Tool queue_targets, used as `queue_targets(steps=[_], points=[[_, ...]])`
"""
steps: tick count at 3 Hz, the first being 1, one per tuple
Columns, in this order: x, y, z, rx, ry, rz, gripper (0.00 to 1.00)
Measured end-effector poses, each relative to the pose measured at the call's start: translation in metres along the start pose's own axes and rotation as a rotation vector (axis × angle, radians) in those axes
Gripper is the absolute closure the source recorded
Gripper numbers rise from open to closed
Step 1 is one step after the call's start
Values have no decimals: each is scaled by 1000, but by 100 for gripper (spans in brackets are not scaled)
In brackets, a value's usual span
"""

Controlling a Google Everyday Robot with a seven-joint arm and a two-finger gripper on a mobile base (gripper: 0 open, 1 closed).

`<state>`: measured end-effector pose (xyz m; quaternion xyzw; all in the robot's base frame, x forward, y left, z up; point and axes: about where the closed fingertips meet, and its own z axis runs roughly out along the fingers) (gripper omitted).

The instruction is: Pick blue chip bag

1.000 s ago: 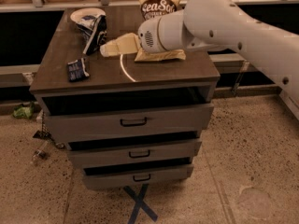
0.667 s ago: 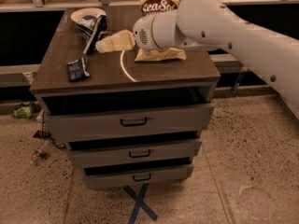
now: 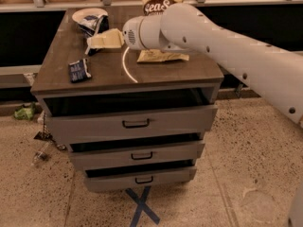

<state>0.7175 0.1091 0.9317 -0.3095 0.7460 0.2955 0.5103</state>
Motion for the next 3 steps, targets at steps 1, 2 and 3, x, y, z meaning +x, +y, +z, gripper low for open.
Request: queue_targets(steps=[1, 2, 3], points=[[1, -8, 33, -1, -33, 29, 0], [1, -24, 63, 6, -48, 12, 0], [-4, -41, 91, 22, -55, 16, 0]])
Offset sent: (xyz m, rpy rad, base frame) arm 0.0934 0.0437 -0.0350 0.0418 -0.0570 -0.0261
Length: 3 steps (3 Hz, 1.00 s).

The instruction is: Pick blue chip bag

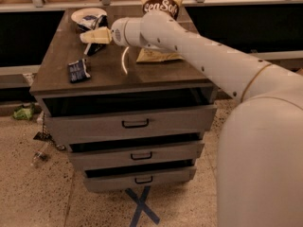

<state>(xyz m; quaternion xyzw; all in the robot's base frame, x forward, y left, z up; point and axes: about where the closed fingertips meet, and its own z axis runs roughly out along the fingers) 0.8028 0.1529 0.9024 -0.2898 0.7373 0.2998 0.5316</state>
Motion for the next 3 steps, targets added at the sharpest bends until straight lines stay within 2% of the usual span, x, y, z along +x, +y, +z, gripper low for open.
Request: queue_targets(steps=[2, 3], points=[[-4, -17, 51, 7, -9, 63, 0], [-1, -17, 69, -7, -6, 76, 14]])
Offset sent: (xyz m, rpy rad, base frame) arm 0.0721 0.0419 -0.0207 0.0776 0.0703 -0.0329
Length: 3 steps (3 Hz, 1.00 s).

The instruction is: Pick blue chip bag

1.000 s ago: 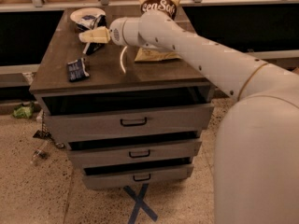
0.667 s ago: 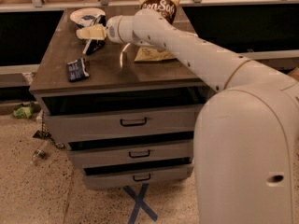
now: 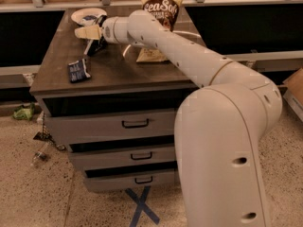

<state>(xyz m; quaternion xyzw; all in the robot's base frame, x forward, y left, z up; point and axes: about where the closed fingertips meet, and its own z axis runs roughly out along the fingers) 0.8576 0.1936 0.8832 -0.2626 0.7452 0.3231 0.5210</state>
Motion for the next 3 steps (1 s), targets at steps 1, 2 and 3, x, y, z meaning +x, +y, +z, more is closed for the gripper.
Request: queue_targets(steps=[1, 2, 3], points=[[1, 4, 8, -17, 0, 7, 38], [-7, 6, 3, -29, -11, 24, 61], [-23, 17, -12, -78, -21, 12, 84]])
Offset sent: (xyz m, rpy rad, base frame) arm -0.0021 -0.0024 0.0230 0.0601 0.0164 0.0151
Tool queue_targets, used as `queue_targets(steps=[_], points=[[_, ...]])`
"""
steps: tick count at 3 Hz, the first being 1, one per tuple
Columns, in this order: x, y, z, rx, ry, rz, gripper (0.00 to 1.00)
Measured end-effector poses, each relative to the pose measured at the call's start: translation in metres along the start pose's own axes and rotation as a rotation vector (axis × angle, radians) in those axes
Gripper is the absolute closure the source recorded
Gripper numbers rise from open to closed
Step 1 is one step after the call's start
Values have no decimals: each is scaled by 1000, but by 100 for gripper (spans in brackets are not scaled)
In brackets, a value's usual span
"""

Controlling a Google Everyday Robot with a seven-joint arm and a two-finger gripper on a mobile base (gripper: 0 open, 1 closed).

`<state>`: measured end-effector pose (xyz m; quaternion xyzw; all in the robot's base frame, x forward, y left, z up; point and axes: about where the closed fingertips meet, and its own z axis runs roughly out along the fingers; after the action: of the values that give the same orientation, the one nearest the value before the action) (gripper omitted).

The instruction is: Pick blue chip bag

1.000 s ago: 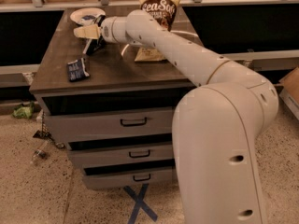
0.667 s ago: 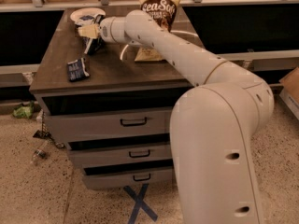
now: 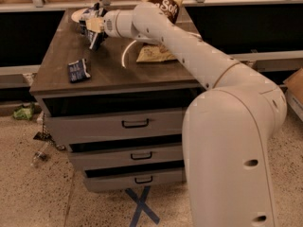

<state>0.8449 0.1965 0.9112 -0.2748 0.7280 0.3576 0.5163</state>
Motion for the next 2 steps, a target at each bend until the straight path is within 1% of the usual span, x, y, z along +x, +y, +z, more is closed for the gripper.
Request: queue_targets(steps=[1, 2], points=[[-19, 23, -21, -94, 6, -51, 100], [-24, 54, -48, -203, 49, -77, 100]])
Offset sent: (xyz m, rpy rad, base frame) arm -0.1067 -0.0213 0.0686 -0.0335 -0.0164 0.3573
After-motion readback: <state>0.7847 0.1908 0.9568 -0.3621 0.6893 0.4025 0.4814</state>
